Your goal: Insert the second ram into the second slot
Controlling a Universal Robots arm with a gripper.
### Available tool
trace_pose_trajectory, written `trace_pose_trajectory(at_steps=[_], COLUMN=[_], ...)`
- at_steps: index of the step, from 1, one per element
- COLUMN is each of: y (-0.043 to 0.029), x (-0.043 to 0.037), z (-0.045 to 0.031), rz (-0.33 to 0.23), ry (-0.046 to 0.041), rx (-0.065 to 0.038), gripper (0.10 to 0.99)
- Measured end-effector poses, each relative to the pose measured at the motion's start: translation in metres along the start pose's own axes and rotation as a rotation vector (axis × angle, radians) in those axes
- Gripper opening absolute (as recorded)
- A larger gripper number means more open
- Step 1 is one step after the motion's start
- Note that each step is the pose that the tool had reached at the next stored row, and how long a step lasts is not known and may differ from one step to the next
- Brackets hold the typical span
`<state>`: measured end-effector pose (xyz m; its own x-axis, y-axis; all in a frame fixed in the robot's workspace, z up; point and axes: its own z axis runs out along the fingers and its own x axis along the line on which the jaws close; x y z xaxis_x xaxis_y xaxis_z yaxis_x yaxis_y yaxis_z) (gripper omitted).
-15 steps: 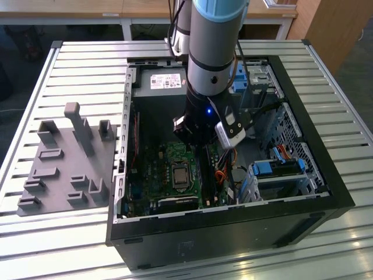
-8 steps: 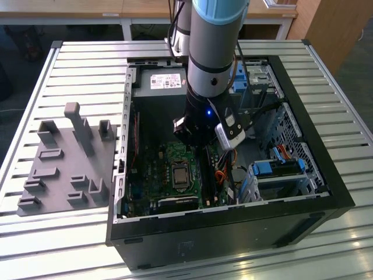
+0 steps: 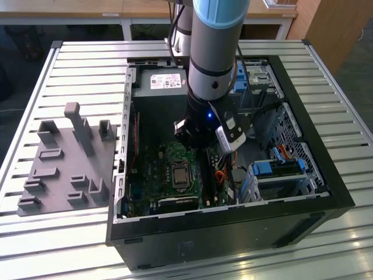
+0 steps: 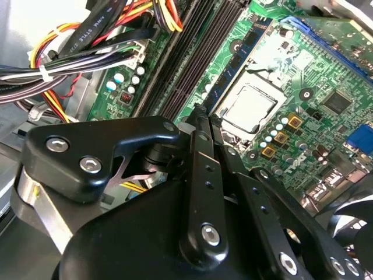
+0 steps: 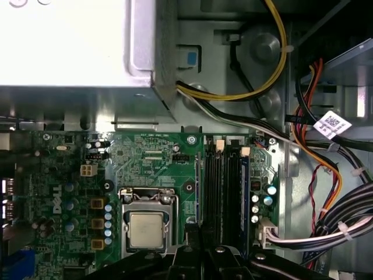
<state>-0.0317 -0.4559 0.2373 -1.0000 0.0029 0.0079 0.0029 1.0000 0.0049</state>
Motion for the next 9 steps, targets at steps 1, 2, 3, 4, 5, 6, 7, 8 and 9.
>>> trace_pose_trajectory(at_steps=[1,2,3,4,5,6,7,8,9], y=[0.0000,0.0000,0.0000,0.0000,0.0000,0.0000,-0.0001,-0.0002,-0.0004], x=[-0.0004,-0.0004,-0.0004,-0.0004,-0.0004,-0.0004,-0.0004,-0.0004,-0.0005], z=[0.0008,0.0015,0.0020,0.0027,0.0034,0.0040,0.0046,0.0051,0.0055], rz=[0.000,0.000,0.000,0.000,0.000,0.000,0.000,0.000,0.000], ry=[0.0002,0.0002,0.0001,0.0002,0.0002,0.0002,0.0002,0.0002,0.0002], rx=[0.000,0.000,0.000,0.000,0.000,0.000,0.000,0.000,0.000], gripper=[0.129,0.129,0.129,0.129,0.129,0.129,0.129,0.129,0.129])
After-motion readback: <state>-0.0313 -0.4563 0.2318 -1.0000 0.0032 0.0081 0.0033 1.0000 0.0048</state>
